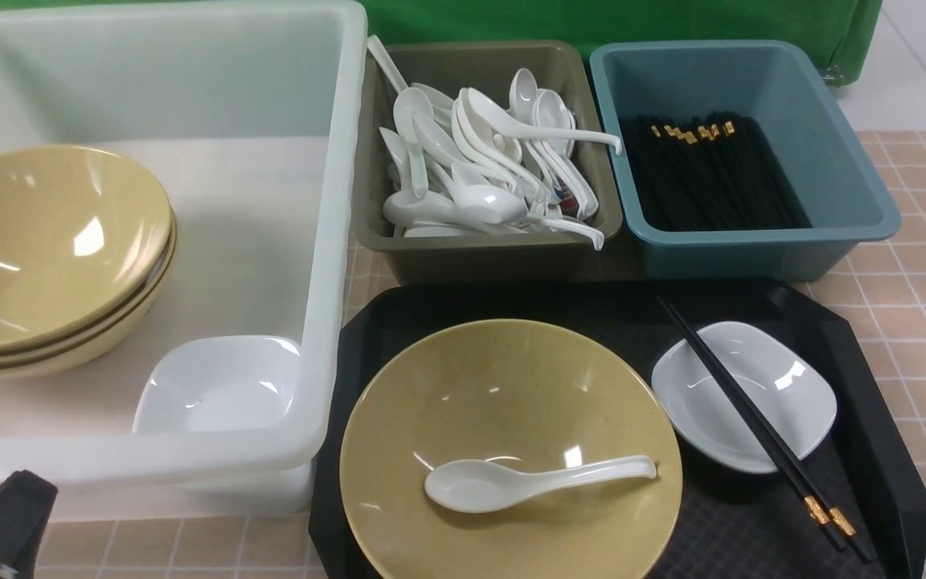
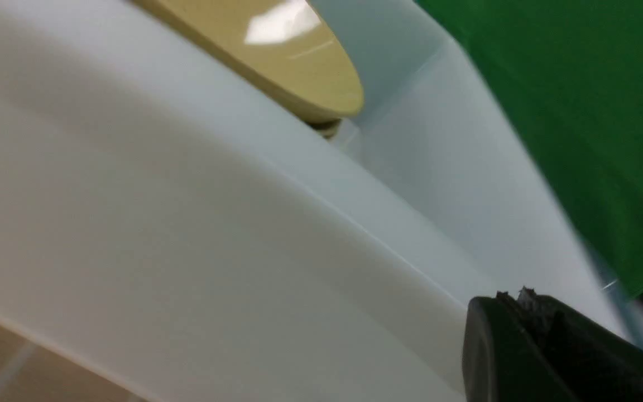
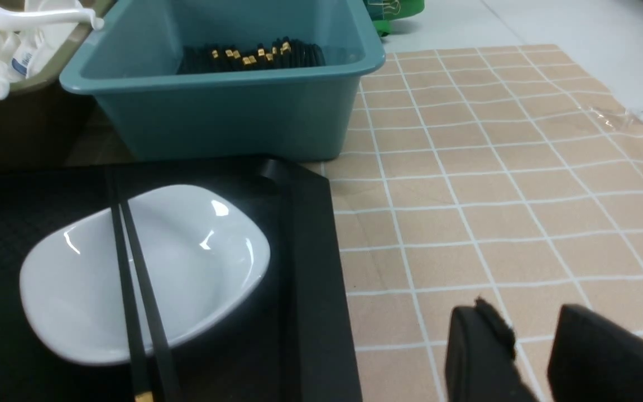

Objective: On brown table put chopsticks spoon bowls plates into blue grey white boxes.
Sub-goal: 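Move the grippers toward the tableware on the black tray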

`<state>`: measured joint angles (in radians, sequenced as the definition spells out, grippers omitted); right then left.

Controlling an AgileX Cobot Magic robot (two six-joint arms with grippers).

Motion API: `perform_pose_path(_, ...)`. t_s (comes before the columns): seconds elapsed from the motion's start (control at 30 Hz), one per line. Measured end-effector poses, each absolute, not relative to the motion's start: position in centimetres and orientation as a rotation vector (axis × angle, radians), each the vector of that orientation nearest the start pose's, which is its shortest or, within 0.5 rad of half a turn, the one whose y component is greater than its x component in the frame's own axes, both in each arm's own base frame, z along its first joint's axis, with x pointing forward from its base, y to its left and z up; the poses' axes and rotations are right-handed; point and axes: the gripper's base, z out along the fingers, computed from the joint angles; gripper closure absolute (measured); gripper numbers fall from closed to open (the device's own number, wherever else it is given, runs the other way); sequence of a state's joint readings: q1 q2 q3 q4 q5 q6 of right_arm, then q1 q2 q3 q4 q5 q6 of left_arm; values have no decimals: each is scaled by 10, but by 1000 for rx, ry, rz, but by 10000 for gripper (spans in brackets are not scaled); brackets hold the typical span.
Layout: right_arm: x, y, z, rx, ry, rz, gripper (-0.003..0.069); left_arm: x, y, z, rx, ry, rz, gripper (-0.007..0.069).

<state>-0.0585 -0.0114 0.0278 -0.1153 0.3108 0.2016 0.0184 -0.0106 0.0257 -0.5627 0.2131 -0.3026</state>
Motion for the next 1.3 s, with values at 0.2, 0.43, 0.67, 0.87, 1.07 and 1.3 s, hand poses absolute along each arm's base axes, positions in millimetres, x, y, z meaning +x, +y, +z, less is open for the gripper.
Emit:
perform_pose_path(0.2, 55, -2, 180, 609, 1689, 436, 421, 56, -12, 193, -899, 1480, -1019, 623)
perform_pose_path(0.43, 55, 1, 182, 1000, 1527, 826, 421, 56, -13, 195, -956, 1446, -1097, 623)
perform_pose_path(0.67, 55, 2, 181, 910, 1580, 761, 423, 45, -21, 240, -522, 1520, -877, 623)
perform_pose_path(0.87, 48, 9, 229, 482, 1663, 587, 443, 45, -31, 295, -153, 1740, -637, 623)
perform_pose_path(1.07, 61, 17, 289, 84, 1892, 366, 599, 81, -27, 329, 65, 2156, -383, 623)
perform_pose_path(1.3, 111, 28, 330, -409, 2304, 167, 622, 124, -29, 351, 329, 2466, -222, 623)
